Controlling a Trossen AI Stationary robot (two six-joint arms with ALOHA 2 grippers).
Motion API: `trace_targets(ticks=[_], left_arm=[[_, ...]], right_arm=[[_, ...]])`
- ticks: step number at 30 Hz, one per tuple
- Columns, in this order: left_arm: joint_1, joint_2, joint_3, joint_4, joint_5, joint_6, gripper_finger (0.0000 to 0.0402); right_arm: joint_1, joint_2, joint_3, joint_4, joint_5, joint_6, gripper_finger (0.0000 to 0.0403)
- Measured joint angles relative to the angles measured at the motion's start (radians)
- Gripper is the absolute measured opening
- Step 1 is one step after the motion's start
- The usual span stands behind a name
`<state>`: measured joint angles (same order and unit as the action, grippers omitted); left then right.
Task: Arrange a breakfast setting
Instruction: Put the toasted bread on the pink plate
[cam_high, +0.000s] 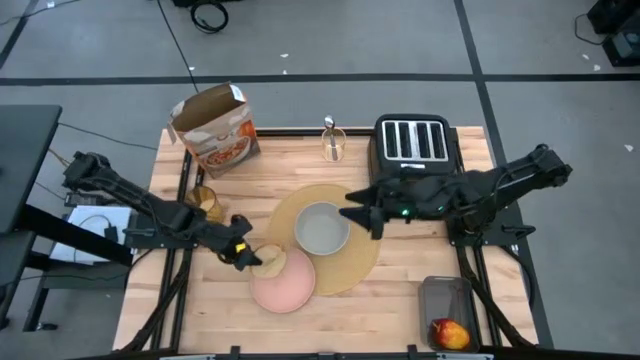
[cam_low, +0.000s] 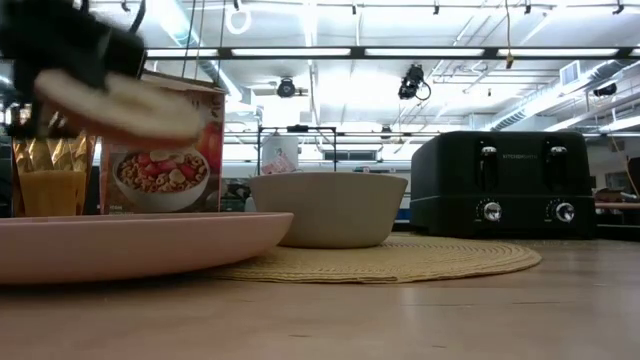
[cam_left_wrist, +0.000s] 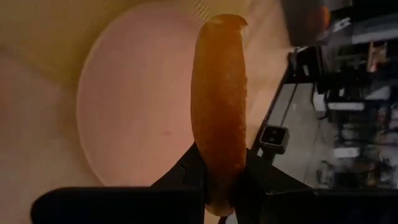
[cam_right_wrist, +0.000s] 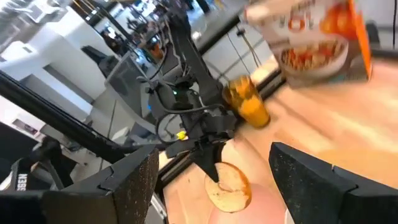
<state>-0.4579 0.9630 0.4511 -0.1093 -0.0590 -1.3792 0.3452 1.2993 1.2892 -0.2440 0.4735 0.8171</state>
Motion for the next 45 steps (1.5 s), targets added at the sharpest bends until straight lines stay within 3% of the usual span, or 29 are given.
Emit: trace_targets(ticks=[8,10,13,27,32,40,45], left_arm=[[-0.091,0.093,-0.035,0.009,-0.163,-0.091,0.0049],[-0.090,0.132,-0.036,0.080,-0.196,-0.101,0.0049],[-0.090,0.188,-0.026,0.242,-0.212,-0.060,0.0048],[-0.226,0.405,0.007,0.294,-0.281,-0.208,0.0048],[-0.227,0.432,0.008,0.326,-0.283,-0.207,0.0085],[-0.224,0.429,0.008,0.389,-0.289,-0.124,0.0104],[-0.213,0.429,0.008,0.386,-0.289,-0.098,0.0148]], right_arm=[[0.033,0.139,0.000,0.006,-0.003,0.150,0.0309],[0.040,0.176,0.000,0.027,-0.003,0.166,0.0309],[0.046,0.219,-0.001,0.070,-0.022,0.168,0.0309],[0.051,0.257,-0.001,0.092,-0.072,0.150,0.0309],[0.044,0.257,-0.001,0.095,-0.076,0.148,0.0309],[0.044,0.230,-0.001,0.112,-0.138,0.063,0.0309],[0.043,0.198,-0.001,0.110,-0.148,0.044,0.0309]])
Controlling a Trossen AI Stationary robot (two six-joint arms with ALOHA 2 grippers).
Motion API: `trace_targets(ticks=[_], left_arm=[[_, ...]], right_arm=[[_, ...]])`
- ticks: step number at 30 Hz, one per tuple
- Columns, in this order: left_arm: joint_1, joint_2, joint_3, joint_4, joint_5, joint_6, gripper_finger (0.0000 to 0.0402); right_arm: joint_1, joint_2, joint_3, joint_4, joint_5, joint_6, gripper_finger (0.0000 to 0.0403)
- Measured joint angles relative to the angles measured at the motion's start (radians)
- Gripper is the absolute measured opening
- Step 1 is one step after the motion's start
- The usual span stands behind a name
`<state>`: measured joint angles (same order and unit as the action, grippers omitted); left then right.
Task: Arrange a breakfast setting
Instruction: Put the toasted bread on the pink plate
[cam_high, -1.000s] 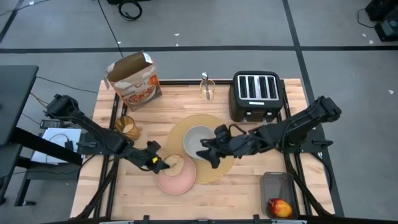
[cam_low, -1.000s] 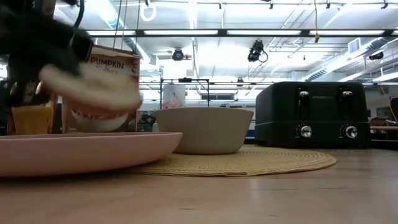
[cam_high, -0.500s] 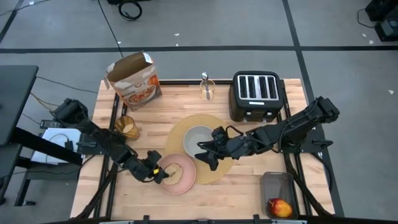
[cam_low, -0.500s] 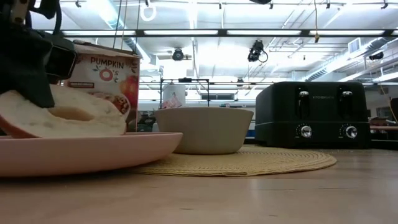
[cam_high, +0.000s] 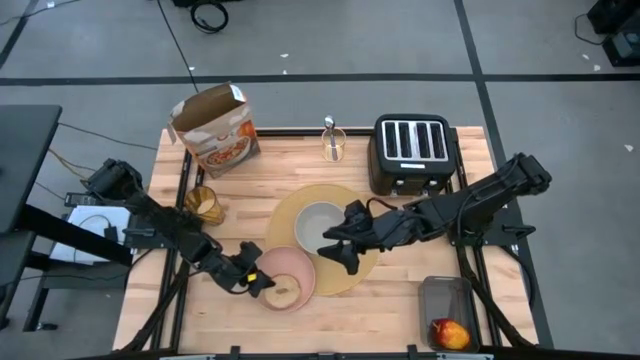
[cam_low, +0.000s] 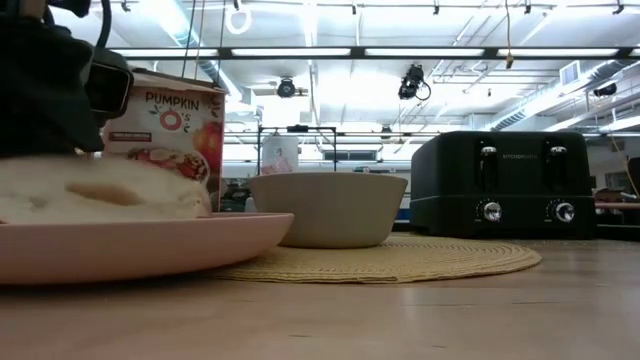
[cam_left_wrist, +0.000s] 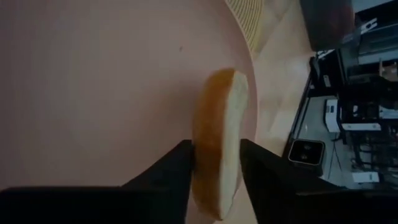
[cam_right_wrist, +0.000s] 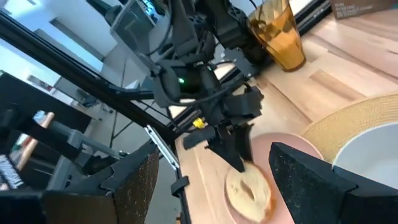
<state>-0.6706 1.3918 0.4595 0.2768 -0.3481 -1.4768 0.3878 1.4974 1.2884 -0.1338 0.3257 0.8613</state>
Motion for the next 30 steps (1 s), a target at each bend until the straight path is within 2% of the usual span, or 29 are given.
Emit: trace_targets(ticks=[5,11,14,17,19,21,25,30], left_arm=[[0.007,-0.028,-0.001,-0.013,0.003,0.032,0.0185],[0.011,-0.146,0.008,-0.077,-0.077,0.073,0.0181],[-0.024,-0.153,0.082,-0.179,-0.154,0.172,0.0174],[-0.062,-0.088,0.210,-0.308,-0.213,0.325,0.0165],[-0.070,-0.036,0.283,-0.408,-0.218,0.411,0.0159],[-0.074,0.013,0.358,-0.441,-0.196,0.472,0.0153],[-0.073,0.145,0.454,-0.563,-0.148,0.496,0.0139],[-0.046,0.282,0.529,-0.680,-0.138,0.497,0.0117]], right_arm=[[0.012,-0.014,0.000,0.000,-0.015,-0.017,0.0309],[0.028,-0.012,0.000,-0.005,-0.041,-0.084,0.0309],[0.034,-0.012,0.000,-0.030,-0.032,-0.184,0.0309],[0.036,-0.012,0.000,-0.079,-0.005,-0.257,0.0309],[0.036,-0.011,0.000,-0.104,0.013,-0.269,0.0309],[0.028,-0.011,0.000,-0.128,0.018,-0.270,0.0309],[0.016,-0.011,0.000,-0.161,0.022,-0.270,0.0309],[0.007,-0.011,0.000,-0.166,0.029,-0.271,0.0309]])
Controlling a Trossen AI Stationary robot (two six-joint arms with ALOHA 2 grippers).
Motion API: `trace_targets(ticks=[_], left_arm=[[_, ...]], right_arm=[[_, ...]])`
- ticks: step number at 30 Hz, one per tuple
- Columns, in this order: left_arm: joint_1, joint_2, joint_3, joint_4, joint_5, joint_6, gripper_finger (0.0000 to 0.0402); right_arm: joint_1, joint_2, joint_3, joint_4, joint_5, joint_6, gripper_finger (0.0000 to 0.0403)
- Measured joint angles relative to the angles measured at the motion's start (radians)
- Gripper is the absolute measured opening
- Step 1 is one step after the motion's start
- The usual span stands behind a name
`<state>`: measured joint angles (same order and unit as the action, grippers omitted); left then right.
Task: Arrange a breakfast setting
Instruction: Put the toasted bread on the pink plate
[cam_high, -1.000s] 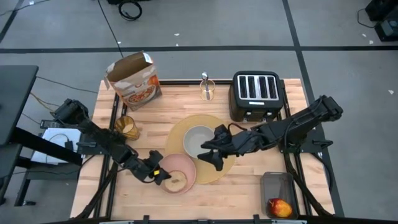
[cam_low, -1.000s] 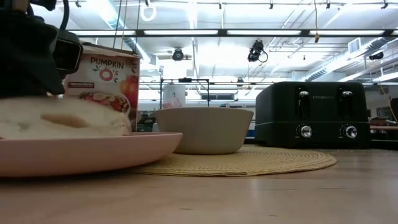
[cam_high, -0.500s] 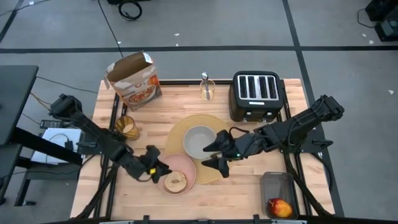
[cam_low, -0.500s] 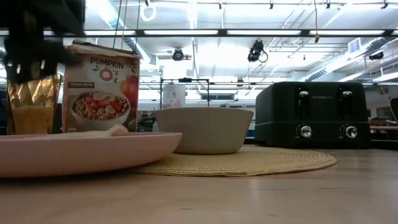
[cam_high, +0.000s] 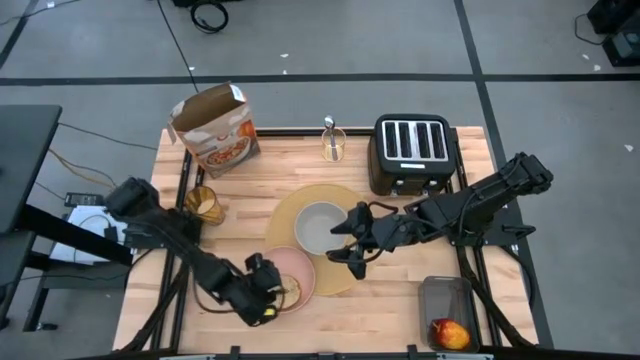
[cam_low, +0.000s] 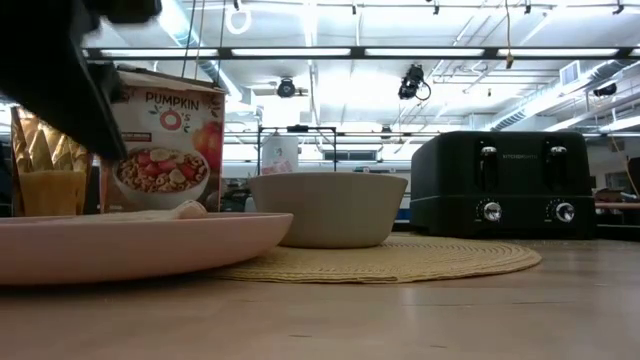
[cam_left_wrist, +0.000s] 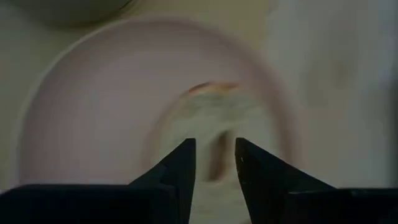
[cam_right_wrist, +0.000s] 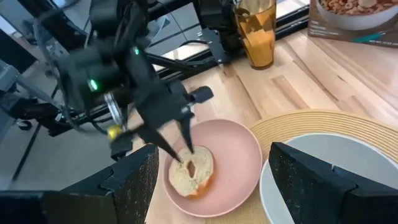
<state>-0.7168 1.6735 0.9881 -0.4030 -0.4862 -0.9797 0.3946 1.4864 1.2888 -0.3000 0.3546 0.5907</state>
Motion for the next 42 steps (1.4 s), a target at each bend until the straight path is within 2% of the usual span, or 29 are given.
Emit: trace_targets(ticks=[7,12,18,22,28,34,42], left_arm=[[0.020,0.055,0.026,0.000,0.002,0.130,0.0130],[0.012,0.056,0.027,0.001,0.011,0.232,0.0171],[0.045,0.066,0.026,-0.019,0.012,0.265,0.0226],[0.071,0.069,0.026,-0.041,0.012,0.317,0.0248],[0.118,0.040,0.027,-0.173,0.031,0.319,0.0250],[0.096,0.006,0.068,-0.175,0.035,0.346,0.0250],[0.063,0.054,0.068,-0.202,0.028,0.339,0.0250]], right_arm=[[-0.001,0.000,0.000,0.000,-0.016,0.004,0.0309],[-0.002,0.000,0.000,-0.002,-0.019,0.004,0.0309],[-0.001,0.000,0.000,-0.002,-0.035,0.008,0.0309],[-0.002,0.000,0.000,0.004,-0.035,0.008,0.0307],[-0.001,0.000,0.000,0.014,-0.035,0.008,0.0306],[-0.001,0.000,0.000,0.013,-0.035,0.008,0.0306],[-0.001,0.000,0.000,0.013,-0.035,0.008,0.0306]])
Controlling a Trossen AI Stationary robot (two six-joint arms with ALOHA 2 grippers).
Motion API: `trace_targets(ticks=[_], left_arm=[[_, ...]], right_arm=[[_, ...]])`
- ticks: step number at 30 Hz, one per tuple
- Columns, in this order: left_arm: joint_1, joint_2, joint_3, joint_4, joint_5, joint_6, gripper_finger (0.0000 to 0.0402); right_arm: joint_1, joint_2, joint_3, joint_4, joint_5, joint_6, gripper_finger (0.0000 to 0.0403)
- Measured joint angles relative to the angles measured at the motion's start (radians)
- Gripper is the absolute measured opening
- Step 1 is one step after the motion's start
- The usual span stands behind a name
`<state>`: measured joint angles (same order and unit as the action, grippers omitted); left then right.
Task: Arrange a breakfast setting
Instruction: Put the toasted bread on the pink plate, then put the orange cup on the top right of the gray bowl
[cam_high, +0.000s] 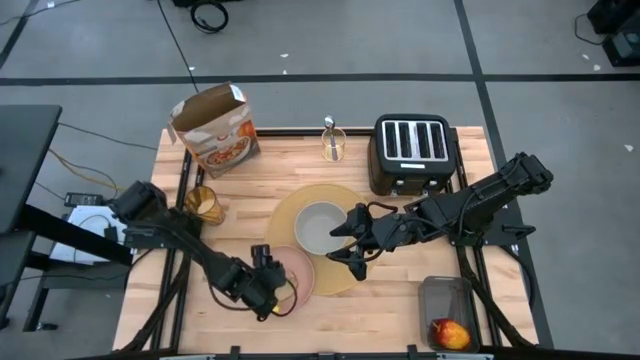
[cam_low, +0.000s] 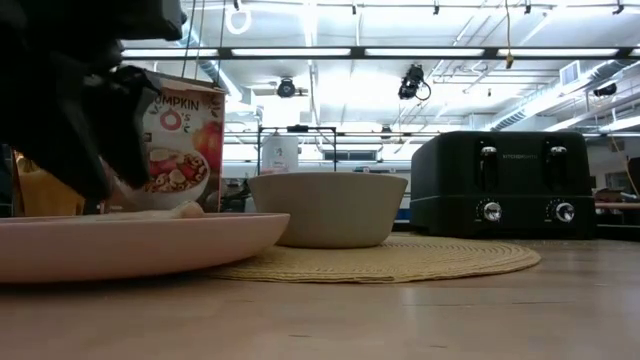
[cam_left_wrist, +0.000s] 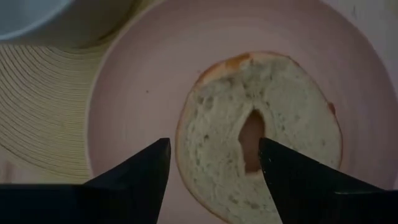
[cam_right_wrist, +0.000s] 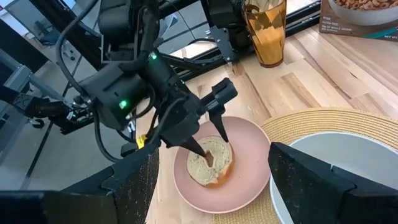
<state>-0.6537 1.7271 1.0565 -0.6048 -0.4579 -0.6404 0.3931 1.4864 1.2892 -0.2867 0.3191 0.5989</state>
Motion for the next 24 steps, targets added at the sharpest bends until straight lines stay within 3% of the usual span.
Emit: trace_targets(ticks=[15,18,24], left_arm=[[0.105,0.030,0.017,-0.001,-0.008,0.050,0.0250],[0.107,0.006,0.082,-0.033,0.016,0.068,0.0250],[0.053,-0.065,0.284,-0.267,0.048,0.022,0.0250]], right_arm=[[0.000,0.000,0.000,0.007,-0.012,-0.002,0.0306],[0.000,0.000,0.000,0.009,-0.022,-0.023,0.0306],[0.000,0.000,0.001,0.028,0.009,-0.166,0.0313]])
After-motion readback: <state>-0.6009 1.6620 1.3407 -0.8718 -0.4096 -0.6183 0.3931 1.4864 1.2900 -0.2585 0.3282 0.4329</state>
